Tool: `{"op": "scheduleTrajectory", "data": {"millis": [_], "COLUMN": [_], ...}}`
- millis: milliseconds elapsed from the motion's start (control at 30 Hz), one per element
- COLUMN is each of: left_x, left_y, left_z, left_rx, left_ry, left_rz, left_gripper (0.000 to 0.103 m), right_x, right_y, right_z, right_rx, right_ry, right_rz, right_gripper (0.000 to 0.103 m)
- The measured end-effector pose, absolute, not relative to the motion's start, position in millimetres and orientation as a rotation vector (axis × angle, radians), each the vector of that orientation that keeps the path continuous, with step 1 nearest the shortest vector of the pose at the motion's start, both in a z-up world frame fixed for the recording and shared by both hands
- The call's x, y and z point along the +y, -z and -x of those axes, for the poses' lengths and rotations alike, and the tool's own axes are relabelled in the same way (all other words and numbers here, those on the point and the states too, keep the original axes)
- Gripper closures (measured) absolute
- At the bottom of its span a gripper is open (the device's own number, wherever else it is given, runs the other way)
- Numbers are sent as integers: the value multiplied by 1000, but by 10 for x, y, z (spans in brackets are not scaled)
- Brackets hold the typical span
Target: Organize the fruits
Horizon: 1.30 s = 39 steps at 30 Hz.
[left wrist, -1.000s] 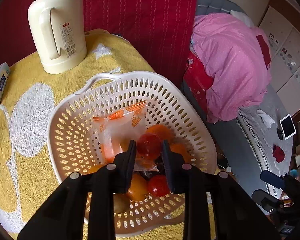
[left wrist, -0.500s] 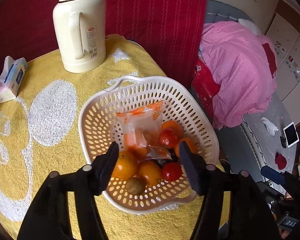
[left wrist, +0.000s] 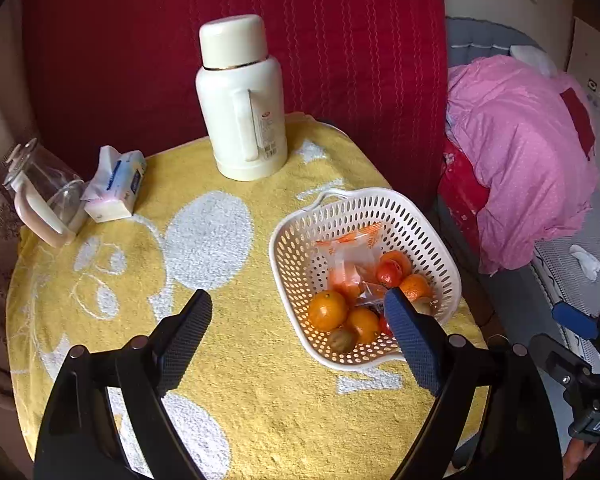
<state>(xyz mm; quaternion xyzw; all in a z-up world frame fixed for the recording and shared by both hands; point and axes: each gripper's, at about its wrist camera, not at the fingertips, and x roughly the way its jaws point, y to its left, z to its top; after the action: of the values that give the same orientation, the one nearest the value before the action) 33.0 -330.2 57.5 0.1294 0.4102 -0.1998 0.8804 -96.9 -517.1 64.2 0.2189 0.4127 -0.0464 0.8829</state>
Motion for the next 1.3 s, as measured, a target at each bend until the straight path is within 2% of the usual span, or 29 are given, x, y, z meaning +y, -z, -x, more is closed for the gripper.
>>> {"op": "scheduleTrajectory", "data": {"millis": [67,133,433,933,1300], "left_x": [-3242,-3172,-2945,-2831,-2782], "left_y": [-661,-744,-1070,-1322,-1335], "left_z": [-252,-187,92,396,441], "left_rx": [833,818,740,683,670], "left_ry": [398,380,299,231,208], "left_rz": [-274,-268,-260,-273,-278], "left_gripper": [16,10,10,10,10], "right_x": [-5138,-5102,-4910,-4624,-4568], "right_y": [-690,-738,-949,-1306,-1297], "right_z": [963,962,972,960,951], "right_rx": [850,841,808,743,748], "right_ry": [86,75,34,74,92], "right_rz": [-449,-441,-366,-173,-152], "right_gripper": [17,13,3,3,3]}}
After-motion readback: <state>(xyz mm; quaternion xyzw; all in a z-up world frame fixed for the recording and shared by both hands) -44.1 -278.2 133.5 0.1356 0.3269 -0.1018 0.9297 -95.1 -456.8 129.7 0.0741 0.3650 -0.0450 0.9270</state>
